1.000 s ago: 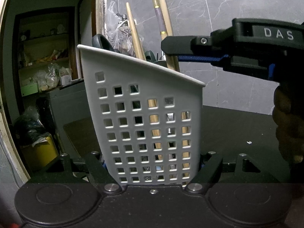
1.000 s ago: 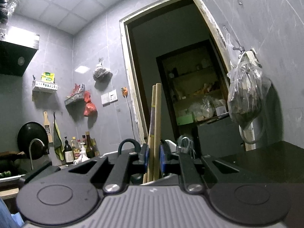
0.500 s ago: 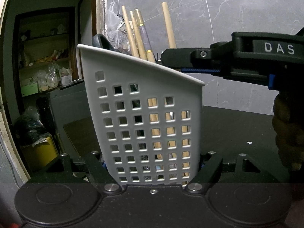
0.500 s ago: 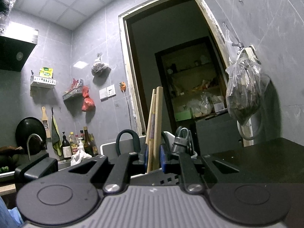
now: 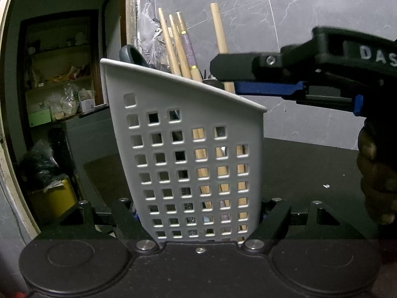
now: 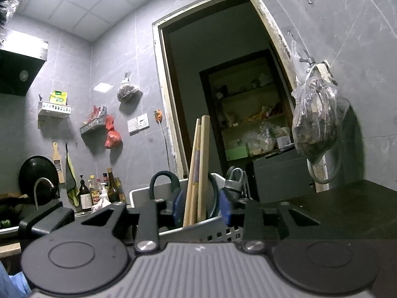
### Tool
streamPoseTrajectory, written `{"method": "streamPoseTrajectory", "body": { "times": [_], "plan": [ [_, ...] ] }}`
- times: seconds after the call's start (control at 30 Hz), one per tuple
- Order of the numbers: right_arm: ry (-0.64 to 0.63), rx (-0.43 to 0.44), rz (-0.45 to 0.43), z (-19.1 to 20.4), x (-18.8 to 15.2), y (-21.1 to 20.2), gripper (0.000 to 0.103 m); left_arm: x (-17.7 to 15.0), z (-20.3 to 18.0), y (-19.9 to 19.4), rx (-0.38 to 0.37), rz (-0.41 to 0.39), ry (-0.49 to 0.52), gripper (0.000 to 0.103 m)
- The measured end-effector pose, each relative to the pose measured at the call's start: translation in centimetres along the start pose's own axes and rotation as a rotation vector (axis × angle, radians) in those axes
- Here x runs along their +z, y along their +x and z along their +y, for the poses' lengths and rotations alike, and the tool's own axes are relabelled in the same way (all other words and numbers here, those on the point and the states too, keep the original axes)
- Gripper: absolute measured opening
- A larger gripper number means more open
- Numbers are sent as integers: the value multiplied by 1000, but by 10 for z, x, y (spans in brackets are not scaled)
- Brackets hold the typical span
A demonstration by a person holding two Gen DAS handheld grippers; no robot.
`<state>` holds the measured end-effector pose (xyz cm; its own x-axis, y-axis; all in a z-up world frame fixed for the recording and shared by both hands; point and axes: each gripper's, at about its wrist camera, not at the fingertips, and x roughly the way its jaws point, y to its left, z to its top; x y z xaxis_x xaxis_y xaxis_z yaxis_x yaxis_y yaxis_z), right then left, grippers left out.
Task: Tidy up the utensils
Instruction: 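Lower the chopsticks tip-first into the caddy and open the right gripper, then release the caddy with the left gripper while withdrawing the open right gripper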
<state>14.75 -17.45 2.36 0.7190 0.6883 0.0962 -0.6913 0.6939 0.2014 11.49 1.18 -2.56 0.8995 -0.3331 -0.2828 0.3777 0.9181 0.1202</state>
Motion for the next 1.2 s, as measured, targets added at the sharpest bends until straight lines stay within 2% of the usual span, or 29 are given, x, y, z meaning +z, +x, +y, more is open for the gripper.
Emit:
{"method": "streamPoseTrajectory", "body": {
  "times": [0.1, 0.33, 0.4, 0.47, 0.57, 0.87, 0.93, 1.2],
  "plan": [
    [1, -2, -10, 1, 0, -3, 55, 0, 0, 0, 2, -1, 1, 78],
    [6, -17, -28, 4, 1, -10, 73, 1, 0, 1, 7, -1, 1, 78],
    [11, -25, -36, 5, 1, -13, 82, 1, 0, 1, 8, -1, 1, 78],
    [20, -41, -53, 5, 1, -17, 95, 1, -1, 1, 10, -1, 3, 78],
    [30, -64, -71, 6, -1, -25, 102, 1, -2, 0, 10, -1, 2, 78],
    [115, -172, -122, 2, -9, -52, 103, -2, -2, -4, 3, -22, -5, 92],
    [135, -196, -131, 0, -11, -59, 103, -3, -1, -8, 3, -34, -8, 102],
    [146, -256, -165, 6, -15, -81, 103, -11, -3, -25, 8, -83, -42, 102]
  ]
}}
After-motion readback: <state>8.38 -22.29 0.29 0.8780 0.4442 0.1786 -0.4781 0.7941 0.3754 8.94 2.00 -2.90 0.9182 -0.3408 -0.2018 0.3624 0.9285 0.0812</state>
